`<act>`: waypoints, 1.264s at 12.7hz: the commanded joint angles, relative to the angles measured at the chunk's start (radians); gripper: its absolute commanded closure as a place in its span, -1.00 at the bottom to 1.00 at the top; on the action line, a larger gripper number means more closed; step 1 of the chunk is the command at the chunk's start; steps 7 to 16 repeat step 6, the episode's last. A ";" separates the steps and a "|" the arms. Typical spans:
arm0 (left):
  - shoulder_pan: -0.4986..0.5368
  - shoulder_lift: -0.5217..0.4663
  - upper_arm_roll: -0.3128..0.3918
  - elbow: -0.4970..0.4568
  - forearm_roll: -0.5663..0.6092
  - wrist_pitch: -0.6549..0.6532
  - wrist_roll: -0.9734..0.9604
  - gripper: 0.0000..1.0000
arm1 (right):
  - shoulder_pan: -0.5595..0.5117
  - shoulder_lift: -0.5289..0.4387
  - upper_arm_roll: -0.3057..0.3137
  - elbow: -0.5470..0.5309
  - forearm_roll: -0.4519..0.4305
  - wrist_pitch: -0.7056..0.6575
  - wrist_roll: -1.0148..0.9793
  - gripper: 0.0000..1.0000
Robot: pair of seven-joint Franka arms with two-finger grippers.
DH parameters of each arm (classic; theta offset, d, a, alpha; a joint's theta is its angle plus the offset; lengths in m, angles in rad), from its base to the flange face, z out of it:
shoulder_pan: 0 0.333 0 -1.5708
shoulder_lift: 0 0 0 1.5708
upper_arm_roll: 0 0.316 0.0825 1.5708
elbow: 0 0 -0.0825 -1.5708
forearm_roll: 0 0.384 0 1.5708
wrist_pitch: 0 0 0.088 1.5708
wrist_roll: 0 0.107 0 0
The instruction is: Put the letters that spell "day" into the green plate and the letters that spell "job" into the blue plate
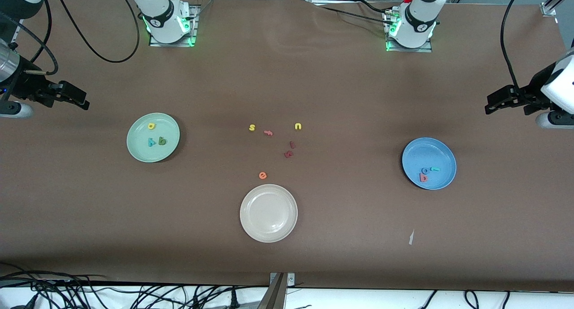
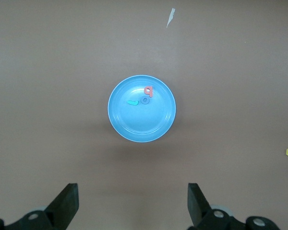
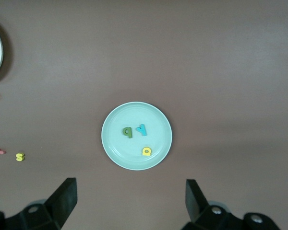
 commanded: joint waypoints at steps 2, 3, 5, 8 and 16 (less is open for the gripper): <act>-0.008 -0.016 0.000 -0.003 -0.030 -0.027 0.026 -1.00 | -0.006 0.008 0.004 0.021 0.000 -0.013 -0.015 -1.00; -0.008 -0.016 0.000 -0.003 -0.030 -0.027 0.026 -1.00 | -0.006 0.008 0.004 0.021 0.000 -0.011 -0.015 -1.00; -0.006 -0.016 0.000 -0.003 -0.030 -0.027 0.026 -1.00 | -0.006 0.008 0.004 0.021 0.000 -0.011 -0.015 -1.00; -0.006 -0.016 0.000 -0.003 -0.030 -0.028 0.026 -1.00 | -0.006 0.008 0.004 0.021 0.000 -0.011 -0.012 -1.00; -0.006 -0.016 0.000 -0.003 -0.030 -0.028 0.026 -1.00 | -0.006 0.008 0.004 0.021 0.000 -0.011 -0.012 -1.00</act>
